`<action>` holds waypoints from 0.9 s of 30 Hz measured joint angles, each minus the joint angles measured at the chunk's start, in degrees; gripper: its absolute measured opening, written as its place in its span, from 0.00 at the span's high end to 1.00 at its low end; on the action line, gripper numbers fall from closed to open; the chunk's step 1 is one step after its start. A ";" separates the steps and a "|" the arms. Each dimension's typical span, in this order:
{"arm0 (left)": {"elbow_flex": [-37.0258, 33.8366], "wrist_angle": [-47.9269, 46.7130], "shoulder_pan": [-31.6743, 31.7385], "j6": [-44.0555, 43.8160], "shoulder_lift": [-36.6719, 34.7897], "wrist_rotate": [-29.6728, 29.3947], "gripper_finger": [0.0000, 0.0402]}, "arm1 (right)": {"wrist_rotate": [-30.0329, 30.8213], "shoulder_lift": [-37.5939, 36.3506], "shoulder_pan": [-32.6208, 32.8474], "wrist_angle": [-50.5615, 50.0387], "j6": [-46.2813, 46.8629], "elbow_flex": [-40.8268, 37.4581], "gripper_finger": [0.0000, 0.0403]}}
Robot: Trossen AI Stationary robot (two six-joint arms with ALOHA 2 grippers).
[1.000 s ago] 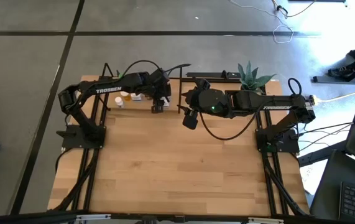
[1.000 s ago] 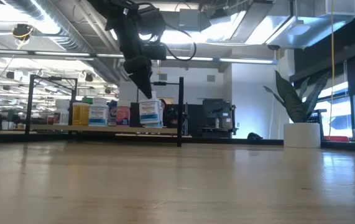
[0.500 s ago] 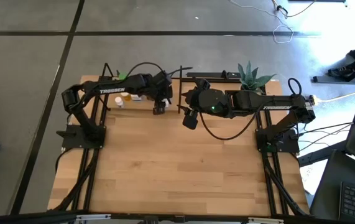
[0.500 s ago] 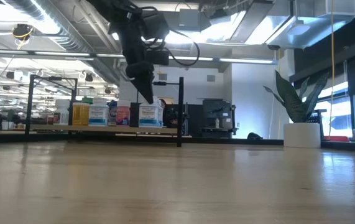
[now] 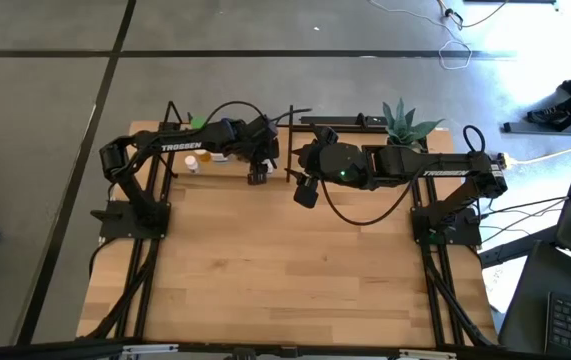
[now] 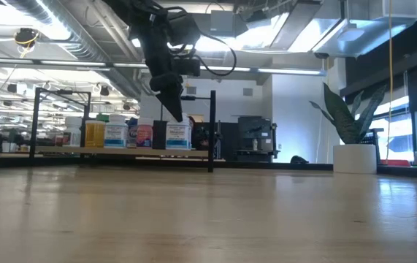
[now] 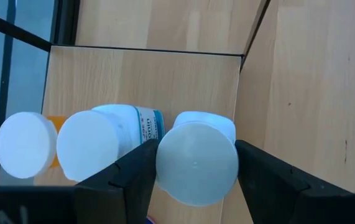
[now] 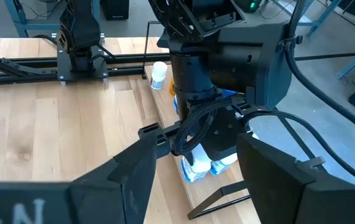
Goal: Pick and place medicine bottles onto shelf by color
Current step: Adjust the white pill bottle on the shelf
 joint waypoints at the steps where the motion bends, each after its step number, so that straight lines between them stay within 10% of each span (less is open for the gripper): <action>1: 0.00 0.02 0.00 0.00 0.00 0.04 0.49 | 0.00 0.00 0.00 0.00 0.02 0.00 0.45; 27: -0.04 1.56 0.39 1.70 0.05 0.40 0.49 | 0.00 0.00 0.00 0.00 0.00 0.00 0.45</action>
